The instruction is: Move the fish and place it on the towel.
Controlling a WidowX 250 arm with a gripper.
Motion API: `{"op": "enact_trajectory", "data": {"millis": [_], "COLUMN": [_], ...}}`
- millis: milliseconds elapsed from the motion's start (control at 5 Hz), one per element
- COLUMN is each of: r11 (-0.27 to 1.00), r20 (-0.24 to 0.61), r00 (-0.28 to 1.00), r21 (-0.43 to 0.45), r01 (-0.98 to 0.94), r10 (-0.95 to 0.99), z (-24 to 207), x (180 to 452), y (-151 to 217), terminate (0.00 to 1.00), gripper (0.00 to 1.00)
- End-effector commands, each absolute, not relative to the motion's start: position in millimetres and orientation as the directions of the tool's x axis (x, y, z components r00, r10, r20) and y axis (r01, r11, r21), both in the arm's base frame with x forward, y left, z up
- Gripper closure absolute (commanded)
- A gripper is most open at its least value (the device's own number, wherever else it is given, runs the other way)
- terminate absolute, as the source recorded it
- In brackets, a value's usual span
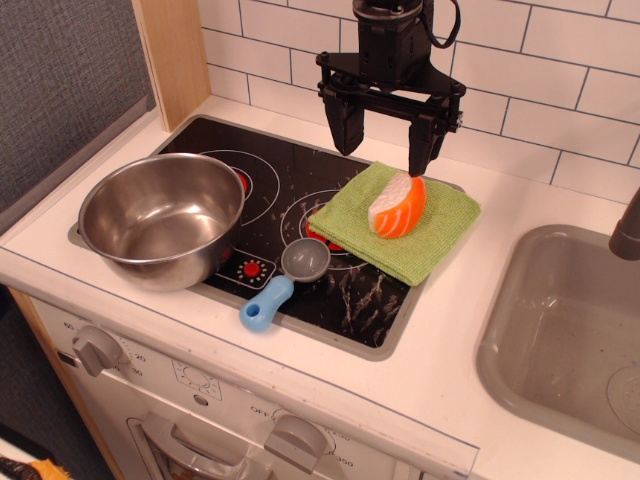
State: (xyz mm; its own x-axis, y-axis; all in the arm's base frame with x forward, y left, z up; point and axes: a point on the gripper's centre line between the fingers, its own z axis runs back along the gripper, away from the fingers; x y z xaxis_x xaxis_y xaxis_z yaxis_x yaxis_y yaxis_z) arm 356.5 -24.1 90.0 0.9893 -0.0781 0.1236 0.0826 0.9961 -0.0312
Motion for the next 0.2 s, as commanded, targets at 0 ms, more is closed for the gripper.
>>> {"op": "enact_trajectory", "data": {"millis": [0], "r11": [0.996], "r20": [0.195], "r00": [0.978], "r21": [-0.030], "r01": [0.082], "r10": [-0.075], "z": [115.6], "x": [352.0], "y": [-24.1], "terminate": [1.00], "gripper": [0.00]}}
